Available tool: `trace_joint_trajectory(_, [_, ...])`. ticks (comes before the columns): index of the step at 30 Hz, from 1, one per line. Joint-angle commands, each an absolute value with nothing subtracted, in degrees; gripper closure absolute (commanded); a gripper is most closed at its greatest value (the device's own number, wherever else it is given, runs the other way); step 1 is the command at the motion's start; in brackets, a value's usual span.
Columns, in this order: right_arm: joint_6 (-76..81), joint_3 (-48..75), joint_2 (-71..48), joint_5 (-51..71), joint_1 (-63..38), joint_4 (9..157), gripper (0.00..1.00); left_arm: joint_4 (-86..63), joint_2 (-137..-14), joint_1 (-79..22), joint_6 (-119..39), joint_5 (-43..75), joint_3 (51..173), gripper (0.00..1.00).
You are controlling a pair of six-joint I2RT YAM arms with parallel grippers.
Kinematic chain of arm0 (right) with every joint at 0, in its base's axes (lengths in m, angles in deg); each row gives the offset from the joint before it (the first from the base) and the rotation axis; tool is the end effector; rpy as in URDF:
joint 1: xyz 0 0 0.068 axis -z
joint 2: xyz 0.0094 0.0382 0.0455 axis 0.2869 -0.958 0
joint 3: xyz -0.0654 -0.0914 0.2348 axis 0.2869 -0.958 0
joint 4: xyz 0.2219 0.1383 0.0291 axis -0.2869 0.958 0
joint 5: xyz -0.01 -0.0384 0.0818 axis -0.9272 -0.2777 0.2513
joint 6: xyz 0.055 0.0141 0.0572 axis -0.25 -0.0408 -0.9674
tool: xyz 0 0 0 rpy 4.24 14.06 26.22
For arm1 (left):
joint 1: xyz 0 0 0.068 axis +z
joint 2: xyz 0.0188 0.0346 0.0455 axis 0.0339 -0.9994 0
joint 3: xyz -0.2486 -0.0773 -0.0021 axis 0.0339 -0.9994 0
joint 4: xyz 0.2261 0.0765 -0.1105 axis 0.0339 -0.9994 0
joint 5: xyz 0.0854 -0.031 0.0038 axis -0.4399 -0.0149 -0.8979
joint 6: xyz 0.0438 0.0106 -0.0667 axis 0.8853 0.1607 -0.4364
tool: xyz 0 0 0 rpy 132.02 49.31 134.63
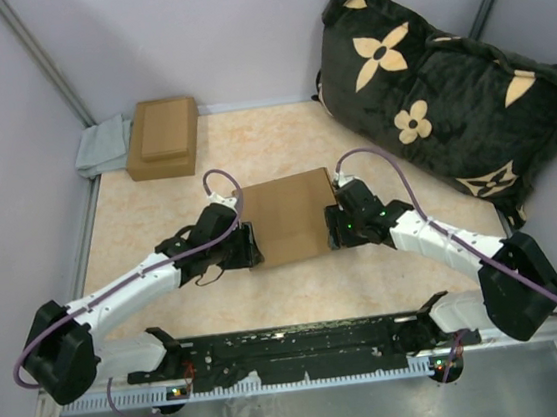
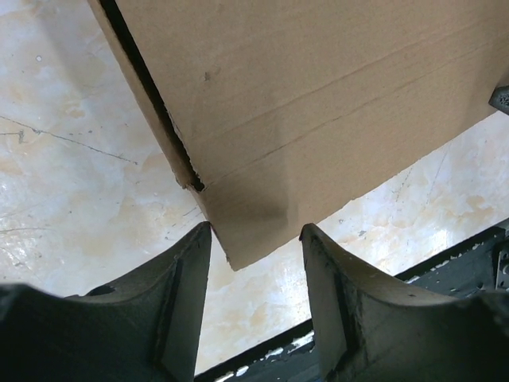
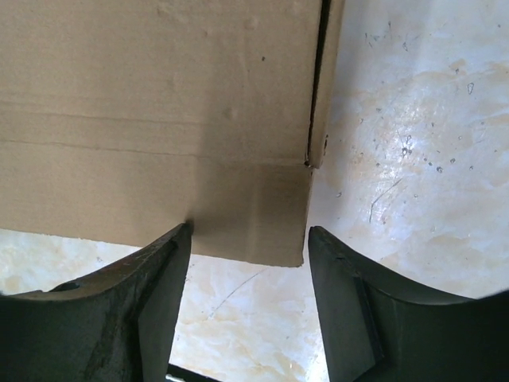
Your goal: Fold the paper box
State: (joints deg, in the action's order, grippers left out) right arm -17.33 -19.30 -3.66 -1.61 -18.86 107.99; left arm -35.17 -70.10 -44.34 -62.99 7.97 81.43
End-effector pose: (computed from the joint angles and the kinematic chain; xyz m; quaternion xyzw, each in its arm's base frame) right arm 0.2231 0.1541 0.1636 -0.0654 0.9524 0.1280 0.2688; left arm 0.1996 -0.1830 0.1755 0.0695 0.9370 -0.2149 0.2665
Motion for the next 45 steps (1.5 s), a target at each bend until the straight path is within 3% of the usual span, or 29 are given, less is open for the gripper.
trace_joint_trajectory(1, [-17.05,-20.86,-3.87,-4.16,-19.36,105.27,0.42,-33.50,-71.18,-44.66,-63.87,6.05,80.20,0.45])
trace_joint_trajectory(9, [-19.22,-21.49,-9.15,-9.08,-19.36,101.94,0.58,-29.13,-76.08,-44.73,-64.89,1.15,78.17,0.62])
trace_joint_trajectory(13, [-19.63,-21.44,-8.14,-8.95,-19.41,102.57,0.61,-30.10,-74.75,-44.83,-65.24,0.00,77.83,0.69])
trace_joint_trajectory(16, [-19.87,-22.35,-3.80,-8.48,-19.38,103.76,0.58,-34.11,-69.58,-44.83,-65.75,-1.97,78.12,0.68])
trace_joint_trajectory(20, [-20.08,-23.37,3.48,-7.80,-19.47,106.28,0.39,-40.95,-61.79,-44.83,-65.43,-4.08,80.34,0.60])
trace_joint_trajectory(22, [-20.61,-23.85,6.96,-7.31,-19.40,107.42,0.37,-42.69,-58.01,-44.83,-65.29,-5.07,81.75,0.57])
trace_joint_trajectory(23, [-20.74,-24.65,8.77,-6.72,-19.37,107.15,0.40,-42.59,-56.87,-44.83,-65.22,-5.44,82.27,0.57])
trace_joint_trajectory(24, [-20.90,-25.74,10.46,-6.15,-19.38,106.11,0.52,-41.34,-56.07,-44.83,-64.87,-5.57,82.59,0.57])
trace_joint_trajectory(26, [-21.82,-28.03,12.60,-6.04,-19.37,103.55,0.98,-35.50,-56.26,-44.83,-63.56,-5.32,82.46,0.56])
trace_joint_trajectory(33, [-24.19,-30.81,6.56,-8.99,-19.36,98.05,1.00,-18.13,-73.64,-44.90,-59.20,0.48,91.52,0.63])
trace_joint_trajectory(45, [-25.42,-34.55,-0.78,-6.44,-19.36,83.74,1.00,-12.48,-97.43,-44.92,-57.33,1.53,103.19,0.63])
